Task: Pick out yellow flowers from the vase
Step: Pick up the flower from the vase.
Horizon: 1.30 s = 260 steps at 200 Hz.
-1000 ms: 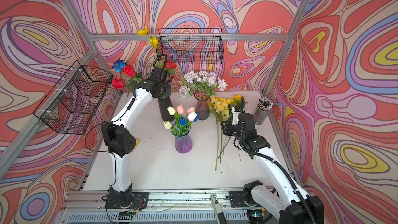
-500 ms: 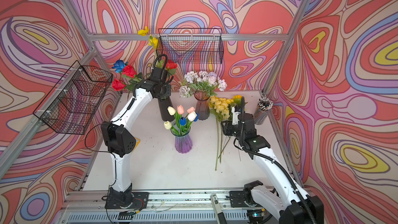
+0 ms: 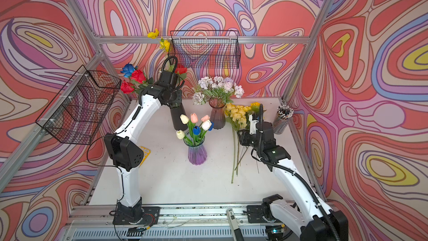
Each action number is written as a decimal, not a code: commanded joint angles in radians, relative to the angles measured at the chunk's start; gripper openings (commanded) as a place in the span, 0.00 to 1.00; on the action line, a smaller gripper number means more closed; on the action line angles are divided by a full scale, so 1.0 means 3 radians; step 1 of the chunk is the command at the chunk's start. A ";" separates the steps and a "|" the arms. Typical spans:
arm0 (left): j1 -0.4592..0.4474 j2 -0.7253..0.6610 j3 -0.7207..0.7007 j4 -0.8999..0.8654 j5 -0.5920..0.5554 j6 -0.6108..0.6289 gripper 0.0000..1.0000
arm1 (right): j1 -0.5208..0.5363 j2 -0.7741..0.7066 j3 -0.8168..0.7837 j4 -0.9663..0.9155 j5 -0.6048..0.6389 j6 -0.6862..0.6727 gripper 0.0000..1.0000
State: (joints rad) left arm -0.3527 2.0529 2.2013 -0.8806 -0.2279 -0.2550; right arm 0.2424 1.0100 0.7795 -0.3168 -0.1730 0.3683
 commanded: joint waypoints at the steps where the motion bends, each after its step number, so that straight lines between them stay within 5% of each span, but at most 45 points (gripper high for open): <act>1: 0.0015 0.0008 0.0120 -0.0163 0.0057 0.0017 0.37 | -0.0013 0.0003 -0.0047 0.0065 -0.0011 0.0015 0.41; 260: 0.0025 0.0321 0.0184 -0.0043 0.0056 0.0134 0.33 | -0.0013 0.0065 -0.0006 0.0054 0.0045 -0.0026 0.41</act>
State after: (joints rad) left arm -0.3523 2.1231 2.2482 -0.8948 -0.2276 -0.2340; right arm 0.2424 1.0203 0.7776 -0.3065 -0.1722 0.3676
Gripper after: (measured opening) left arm 0.330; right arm 0.411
